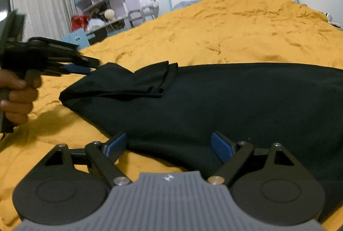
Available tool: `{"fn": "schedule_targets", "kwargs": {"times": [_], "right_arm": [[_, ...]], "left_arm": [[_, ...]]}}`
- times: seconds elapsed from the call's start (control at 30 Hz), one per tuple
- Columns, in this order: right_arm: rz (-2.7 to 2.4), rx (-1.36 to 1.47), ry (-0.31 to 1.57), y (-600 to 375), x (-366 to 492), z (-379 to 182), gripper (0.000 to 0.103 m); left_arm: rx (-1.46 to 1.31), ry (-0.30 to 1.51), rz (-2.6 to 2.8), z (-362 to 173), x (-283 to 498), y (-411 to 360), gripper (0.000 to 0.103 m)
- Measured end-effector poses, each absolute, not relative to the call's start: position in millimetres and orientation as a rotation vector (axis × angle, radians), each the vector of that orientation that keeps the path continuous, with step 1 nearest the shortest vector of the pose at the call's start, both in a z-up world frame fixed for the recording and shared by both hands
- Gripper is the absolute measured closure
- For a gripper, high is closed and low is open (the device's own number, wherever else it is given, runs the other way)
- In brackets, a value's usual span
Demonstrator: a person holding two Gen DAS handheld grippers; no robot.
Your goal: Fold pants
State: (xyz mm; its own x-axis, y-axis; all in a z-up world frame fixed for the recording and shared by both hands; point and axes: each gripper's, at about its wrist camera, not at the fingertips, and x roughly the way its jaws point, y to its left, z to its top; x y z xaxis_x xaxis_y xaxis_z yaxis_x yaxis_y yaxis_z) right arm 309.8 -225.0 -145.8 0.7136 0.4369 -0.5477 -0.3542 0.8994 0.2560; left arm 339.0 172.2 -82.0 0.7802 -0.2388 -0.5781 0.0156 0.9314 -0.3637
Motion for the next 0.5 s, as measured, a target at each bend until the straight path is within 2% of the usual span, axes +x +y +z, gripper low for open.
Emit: {"fn": "schedule_targets", "kwargs": {"times": [0.13,0.27,0.3,0.33,0.4,0.5], "right_arm": [[0.420,0.179,0.617,-217,316,-120,0.021],[0.399,0.340,0.720,-203,346,-110,0.021],[0.385,0.390,0.762,-199,356,-111,0.028],[0.372,0.446,0.802,-196,367,-114,0.039],[0.343,0.602,0.872,-195,386,-124,0.048],[0.282,0.748,0.907,-194,406,-134,0.050]], "left_arm": [[-0.509,0.664,-0.076,-87,336,213,0.059],[-0.567,0.713,-0.034,-97,342,231,0.059],[-0.588,0.725,-0.041,-98,343,234,0.058],[-0.605,0.732,-0.049,-98,344,236,0.058],[-0.620,0.741,-0.063,-101,343,236,0.057],[-0.602,0.764,-0.077,-106,347,232,0.056]]}}
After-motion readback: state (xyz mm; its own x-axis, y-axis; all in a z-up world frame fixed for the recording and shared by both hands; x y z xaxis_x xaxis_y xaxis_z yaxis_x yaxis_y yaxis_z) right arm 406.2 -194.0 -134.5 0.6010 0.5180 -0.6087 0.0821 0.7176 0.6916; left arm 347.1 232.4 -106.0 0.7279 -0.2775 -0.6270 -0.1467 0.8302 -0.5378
